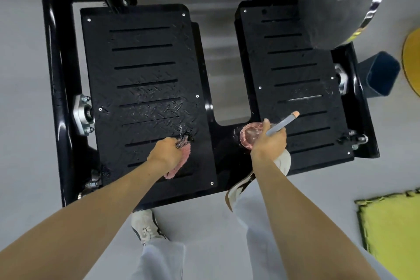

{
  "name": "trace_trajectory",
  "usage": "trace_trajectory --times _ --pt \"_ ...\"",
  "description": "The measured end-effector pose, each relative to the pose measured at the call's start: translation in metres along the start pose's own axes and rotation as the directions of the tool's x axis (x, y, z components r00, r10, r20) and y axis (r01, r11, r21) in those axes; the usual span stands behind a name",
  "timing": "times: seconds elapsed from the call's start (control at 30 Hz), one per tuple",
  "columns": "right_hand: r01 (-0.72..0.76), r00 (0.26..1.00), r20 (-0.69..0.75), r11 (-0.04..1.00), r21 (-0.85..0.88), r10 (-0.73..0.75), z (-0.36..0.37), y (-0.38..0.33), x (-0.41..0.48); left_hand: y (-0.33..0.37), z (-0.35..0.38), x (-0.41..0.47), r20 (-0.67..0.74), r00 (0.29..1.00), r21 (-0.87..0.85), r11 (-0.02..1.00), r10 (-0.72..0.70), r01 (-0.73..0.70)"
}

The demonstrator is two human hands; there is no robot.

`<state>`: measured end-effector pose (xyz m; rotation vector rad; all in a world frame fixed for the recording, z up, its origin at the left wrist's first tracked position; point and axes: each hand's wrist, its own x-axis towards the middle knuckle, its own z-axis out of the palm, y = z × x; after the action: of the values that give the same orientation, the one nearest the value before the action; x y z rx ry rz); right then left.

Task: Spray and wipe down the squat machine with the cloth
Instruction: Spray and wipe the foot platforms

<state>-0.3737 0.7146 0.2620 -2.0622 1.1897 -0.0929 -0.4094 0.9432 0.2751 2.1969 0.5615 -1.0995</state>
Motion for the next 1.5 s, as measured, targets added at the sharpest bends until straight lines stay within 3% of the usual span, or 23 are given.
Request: trace_trajectory --times 0.17,0.4,0.47,0.57,0.67,0.73,0.8,0.83,0.9,1.0,1.2,1.3,1.4,1.5 --pt "0.036 0.998 0.051 0.999 0.022 -0.037 -0.009 0.007 -0.015 0.005 0.000 0.004 -0.020 1.000 -0.087 0.996 0.003 -0.005" --pt "-0.175 0.978 0.078 0.968 -0.180 0.192 -0.005 0.014 -0.028 -0.003 -0.008 -0.001 -0.027 0.999 -0.163 0.986 0.020 -0.025" --pt "-0.261 0.944 0.154 0.945 -0.199 0.293 -0.006 0.011 -0.039 -0.011 -0.014 -0.004 -0.028 1.000 -0.204 0.979 0.007 -0.012" --pt "-0.469 0.806 0.323 0.868 -0.161 0.496 0.004 0.002 -0.067 -0.022 -0.029 -0.012 -0.031 0.999 -0.319 0.948 -0.005 -0.005" --pt "-0.629 0.558 0.529 0.742 -0.232 0.639 0.021 -0.017 -0.105 -0.033 -0.049 -0.023 -0.022 1.000 -0.495 0.869 -0.006 -0.005" --pt "-0.583 0.417 0.699 0.761 -0.285 0.581 0.035 -0.028 -0.132 -0.041 -0.064 -0.032 0.010 1.000 -0.605 0.797 0.004 0.003" --pt "-0.606 0.283 0.837 0.764 -0.222 0.468 0.048 -0.041 -0.158 -0.051 -0.076 -0.037 0.054 0.998 -0.687 0.727 0.022 0.021" --pt "-0.642 0.256 0.877 0.749 -0.160 0.407 0.055 -0.050 -0.170 -0.057 -0.084 -0.040 0.070 0.997 -0.711 0.703 0.032 0.027" --pt "-0.670 0.292 0.901 0.741 -0.047 0.321 0.068 -0.065 -0.190 -0.072 -0.099 -0.046 0.086 0.995 -0.740 0.672 0.042 0.035" --pt "-0.594 0.373 0.889 0.804 0.009 0.266 0.081 -0.085 -0.211 -0.096 -0.118 -0.054 0.066 0.997 -0.780 0.625 0.038 0.028" --pt "-0.484 0.345 0.896 0.871 -0.086 0.281 0.086 -0.121 -0.243 -0.112 -0.148 -0.062 -0.073 0.997 -0.822 0.564 0.023 -0.073" --pt "-0.504 0.194 0.957 0.859 -0.091 0.215 0.088 -0.136 -0.263 -0.110 -0.156 -0.069 -0.094 0.987 -0.771 0.618 0.129 -0.154" --pt "-0.539 0.168 0.966 0.839 -0.078 0.198 0.094 -0.136 -0.272 -0.113 -0.162 -0.076 -0.065 0.990 -0.804 0.581 0.129 -0.128" --pt "-0.600 0.100 0.980 0.796 -0.076 0.169 0.094 -0.127 -0.271 -0.122 -0.164 -0.075 -0.183 0.981 -0.819 0.543 0.057 -0.184"
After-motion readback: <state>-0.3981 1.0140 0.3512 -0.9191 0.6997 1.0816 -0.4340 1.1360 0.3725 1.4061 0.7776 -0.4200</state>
